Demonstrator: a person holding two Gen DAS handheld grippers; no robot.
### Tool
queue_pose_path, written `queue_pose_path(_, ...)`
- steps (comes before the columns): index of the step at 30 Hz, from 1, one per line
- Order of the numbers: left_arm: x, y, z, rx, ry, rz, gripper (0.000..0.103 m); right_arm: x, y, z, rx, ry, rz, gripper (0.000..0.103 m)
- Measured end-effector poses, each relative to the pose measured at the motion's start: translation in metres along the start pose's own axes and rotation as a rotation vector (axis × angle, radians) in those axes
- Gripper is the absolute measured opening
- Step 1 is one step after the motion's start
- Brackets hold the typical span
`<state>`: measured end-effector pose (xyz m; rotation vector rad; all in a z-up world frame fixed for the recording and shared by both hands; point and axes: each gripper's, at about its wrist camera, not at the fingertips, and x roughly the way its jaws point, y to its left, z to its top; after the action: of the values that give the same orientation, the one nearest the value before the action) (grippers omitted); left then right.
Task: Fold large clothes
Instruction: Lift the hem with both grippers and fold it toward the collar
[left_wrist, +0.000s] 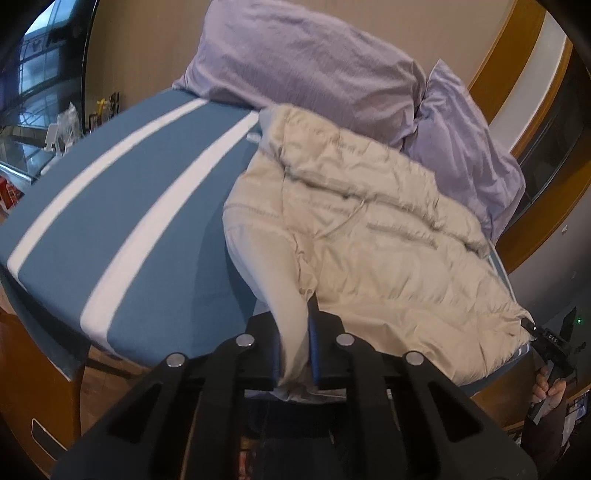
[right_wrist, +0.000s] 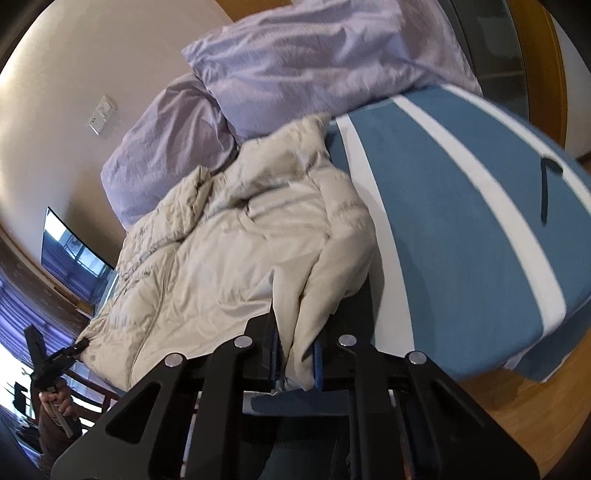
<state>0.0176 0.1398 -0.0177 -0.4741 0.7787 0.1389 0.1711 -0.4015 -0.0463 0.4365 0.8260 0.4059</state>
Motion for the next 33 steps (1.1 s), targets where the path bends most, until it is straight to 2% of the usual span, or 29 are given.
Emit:
queue_pose_path(9,-0.024,-0.020,0.051,-0.007,-0.112,-0.002,0.012,-0.012,0.030,0.046,-0.059,-0.099,-0.021,0.014)
queue_pose_path(17,-0.025,-0.044,0.110,0.007,-0.186,0.020,0.012,-0.006,0.058,0.107,-0.097,-0.182,-0.050,0.014)
queue_pose_path(25,0.007,-0.068,0.183,0.028,-0.228,0.068,0.012,0.030,0.075,0.176,-0.086,-0.222,-0.093,0.014)
queue_pose_path(33,0.080,-0.073,0.251,0.003,-0.219,0.122,0.012,0.102,0.086,0.237,-0.091,-0.221,-0.168,0.014)
